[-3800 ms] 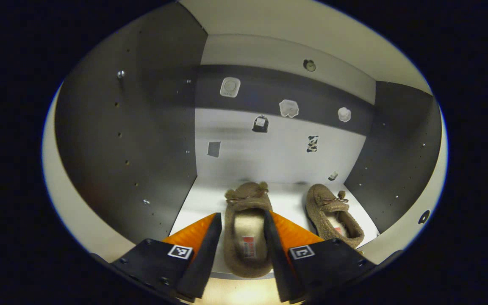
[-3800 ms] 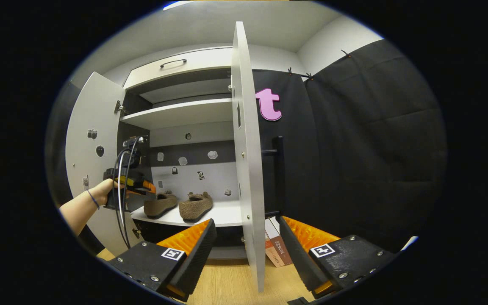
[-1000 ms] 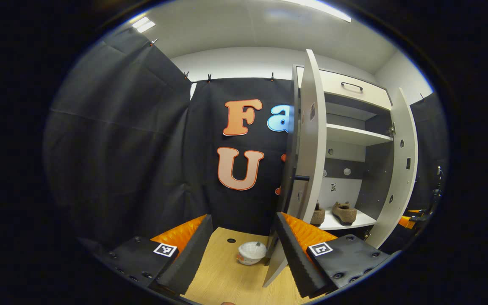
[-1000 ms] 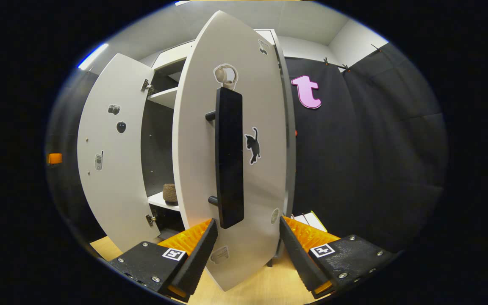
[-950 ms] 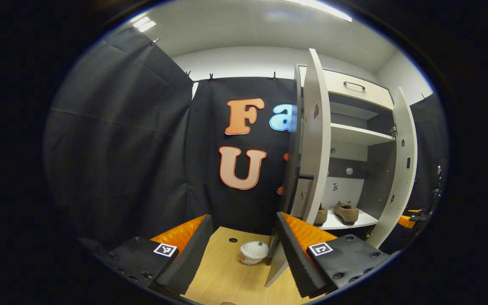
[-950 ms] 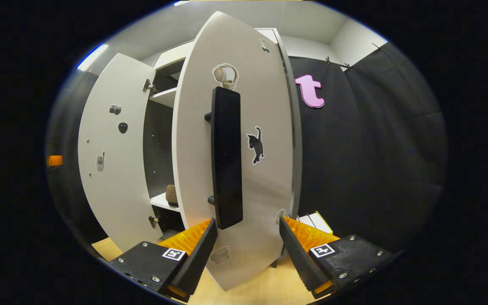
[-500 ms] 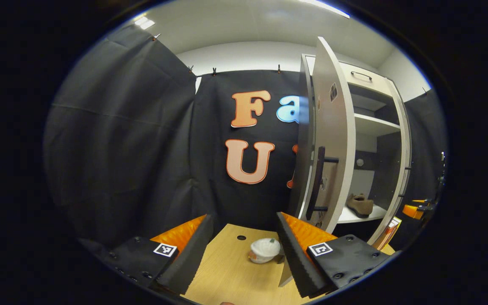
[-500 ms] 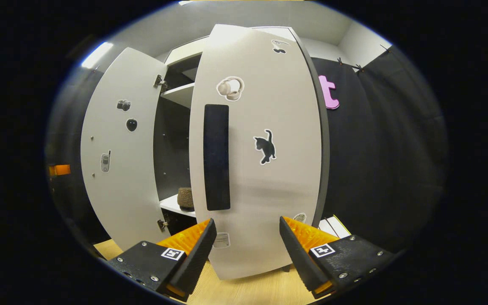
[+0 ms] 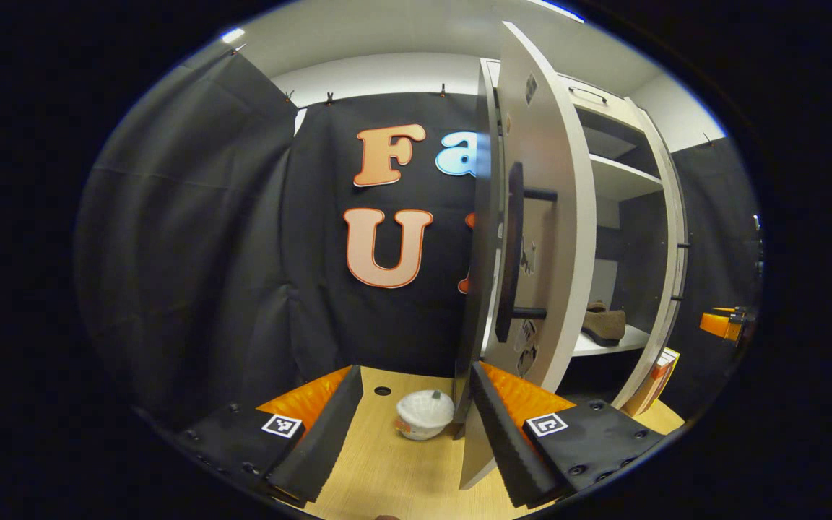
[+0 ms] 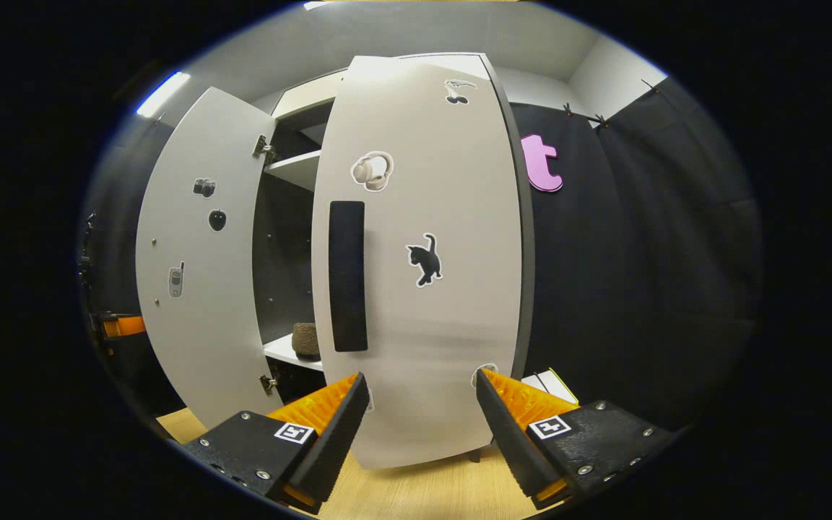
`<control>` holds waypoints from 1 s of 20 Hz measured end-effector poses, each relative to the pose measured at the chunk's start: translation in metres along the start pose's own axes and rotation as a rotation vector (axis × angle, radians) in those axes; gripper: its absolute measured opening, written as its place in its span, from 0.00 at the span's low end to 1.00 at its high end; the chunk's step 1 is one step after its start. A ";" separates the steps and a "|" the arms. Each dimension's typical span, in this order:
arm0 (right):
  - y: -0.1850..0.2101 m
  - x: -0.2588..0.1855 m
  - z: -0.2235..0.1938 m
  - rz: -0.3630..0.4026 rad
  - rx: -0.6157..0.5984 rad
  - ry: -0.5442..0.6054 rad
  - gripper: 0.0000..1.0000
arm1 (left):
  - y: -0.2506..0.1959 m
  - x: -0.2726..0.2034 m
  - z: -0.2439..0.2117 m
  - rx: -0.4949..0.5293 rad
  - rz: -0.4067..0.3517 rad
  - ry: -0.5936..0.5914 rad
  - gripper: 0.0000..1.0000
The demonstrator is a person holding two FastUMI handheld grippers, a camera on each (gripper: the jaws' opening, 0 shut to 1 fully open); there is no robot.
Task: Grab one shoe with the right hand and put it into the shoe cabinet, grab the other shoe with the left hand and put it into the shoe cabinet; then close the right door with the right hand and the left door with the left hand.
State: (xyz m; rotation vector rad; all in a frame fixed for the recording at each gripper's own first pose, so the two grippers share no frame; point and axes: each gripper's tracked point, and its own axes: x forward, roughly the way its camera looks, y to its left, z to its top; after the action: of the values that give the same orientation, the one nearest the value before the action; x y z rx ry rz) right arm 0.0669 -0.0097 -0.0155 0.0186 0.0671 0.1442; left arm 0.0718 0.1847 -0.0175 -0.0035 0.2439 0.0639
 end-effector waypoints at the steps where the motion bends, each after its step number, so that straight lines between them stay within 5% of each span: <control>1: -0.002 -0.001 0.001 -0.004 -0.001 0.000 0.92 | -0.005 0.004 -0.003 0.002 -0.006 0.005 0.95; 8: -0.005 -0.008 -0.004 -0.016 0.010 0.003 0.93 | -0.028 0.014 -0.012 0.020 -0.045 0.019 0.96; 19: -0.023 -0.031 -0.010 -0.049 0.028 0.004 0.93 | -0.138 0.027 -0.022 0.023 -0.277 0.045 0.93; 20: -0.025 -0.033 -0.011 -0.055 0.034 0.005 0.93 | -0.145 0.030 -0.022 0.031 -0.279 0.043 0.99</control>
State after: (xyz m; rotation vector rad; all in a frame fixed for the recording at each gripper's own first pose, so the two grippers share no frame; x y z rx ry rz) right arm 0.0371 -0.0386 -0.0248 0.0506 0.0754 0.0882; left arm 0.1046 0.0419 -0.0466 -0.0077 0.2850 -0.2178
